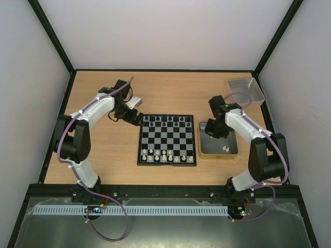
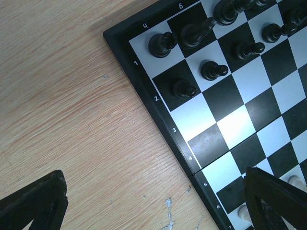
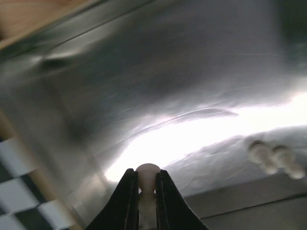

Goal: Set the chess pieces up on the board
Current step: Pick up the chess piece from the storage box, then place the chess piece on the chessboard.

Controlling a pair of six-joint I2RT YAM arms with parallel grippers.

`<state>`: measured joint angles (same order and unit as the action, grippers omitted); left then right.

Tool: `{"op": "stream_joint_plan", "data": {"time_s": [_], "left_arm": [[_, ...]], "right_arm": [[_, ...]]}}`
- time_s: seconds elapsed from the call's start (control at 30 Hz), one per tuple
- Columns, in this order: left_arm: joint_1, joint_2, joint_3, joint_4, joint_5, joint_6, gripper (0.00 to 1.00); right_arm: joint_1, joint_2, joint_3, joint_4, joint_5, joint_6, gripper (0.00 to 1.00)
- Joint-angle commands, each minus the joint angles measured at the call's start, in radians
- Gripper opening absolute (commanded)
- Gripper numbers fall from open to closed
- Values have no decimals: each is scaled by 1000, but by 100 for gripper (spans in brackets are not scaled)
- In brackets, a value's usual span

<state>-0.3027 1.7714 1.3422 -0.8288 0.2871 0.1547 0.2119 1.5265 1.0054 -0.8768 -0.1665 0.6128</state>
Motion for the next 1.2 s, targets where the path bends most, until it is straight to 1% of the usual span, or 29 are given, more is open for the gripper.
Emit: {"op": "stream_joint_plan", "data": {"time_s": [0.0,0.23,0.37,0.57,0.6,0.83,1.17], "left_arm": [[-4,-3,18,-16,1,11,99],[-4,-6,15,-15,1,11,99],[-4,-4,17,-14,1,11,99],[-4,-5,15,-16,2,11,99],[-3,-5,15,-16,3,12,99],[-5,-8,13,-15,-5,10,99],[-4,-20,3,-11,-16,9,99]], "right_arm": [[130,-43,88,-124,20,38,6],[371,2,200,-193,21,40,6],[462,54,238,-182,9,30,6],[508,110,230,-131,-24,27,6],[517,124,229,-123,-30,6,6],[573,196,233,-76,-34,-10,6],[624,255,235,-56,-29,-4,5]]}}
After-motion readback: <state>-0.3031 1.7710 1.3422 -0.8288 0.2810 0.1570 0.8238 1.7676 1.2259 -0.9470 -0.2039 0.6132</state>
